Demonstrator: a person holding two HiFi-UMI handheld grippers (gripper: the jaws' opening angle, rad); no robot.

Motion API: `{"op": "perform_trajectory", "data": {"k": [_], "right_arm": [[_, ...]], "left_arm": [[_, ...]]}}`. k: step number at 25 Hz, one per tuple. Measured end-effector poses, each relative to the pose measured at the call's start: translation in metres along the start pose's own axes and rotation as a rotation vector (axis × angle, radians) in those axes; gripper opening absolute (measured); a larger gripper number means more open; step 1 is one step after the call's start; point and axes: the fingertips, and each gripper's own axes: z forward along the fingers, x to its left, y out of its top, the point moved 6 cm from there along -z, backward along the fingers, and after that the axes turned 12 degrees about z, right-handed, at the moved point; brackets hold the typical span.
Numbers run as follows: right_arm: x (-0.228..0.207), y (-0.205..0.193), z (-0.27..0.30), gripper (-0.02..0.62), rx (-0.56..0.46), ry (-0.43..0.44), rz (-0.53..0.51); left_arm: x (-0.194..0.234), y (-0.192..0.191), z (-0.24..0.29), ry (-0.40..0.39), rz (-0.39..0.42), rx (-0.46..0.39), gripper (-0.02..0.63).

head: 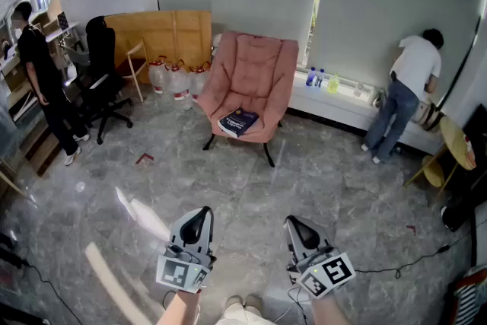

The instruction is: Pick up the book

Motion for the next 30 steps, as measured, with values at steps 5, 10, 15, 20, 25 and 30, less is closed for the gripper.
{"op": "perform_trajectory", "data": {"k": [5,10,15,20,25,30], "right_arm": [[-0.003,-0.007,0.006,0.012,0.015,0.005,0.023],[-0.004,-0.007,0.011,0.012,0.022,0.018,0.030],[-0.006,-0.006,0.014,0.012,0.033,0.021,0.035],[-0.012,-0.011,0.014,0.012,0.041,0.014,0.043],[-0.019,-0.014,0.012,0.012,0.047,0.024,0.065],[-0.024,-0.017,0.010,0.012,0.043,0.028,0.074]], "left_arm": [[0.002,-0.001,0.003,0.015,-0.013,-0.010,0.008],[0.005,-0.003,0.004,0.027,-0.014,0.002,0.008],[0.008,-0.001,0.006,0.041,-0.012,0.008,0.008],[0.006,-0.006,0.008,0.039,0.008,-0.003,0.008],[0.001,-0.010,0.008,0.052,0.005,0.025,0.008],[-0.003,-0.014,0.007,0.070,0.007,0.030,0.008]]}}
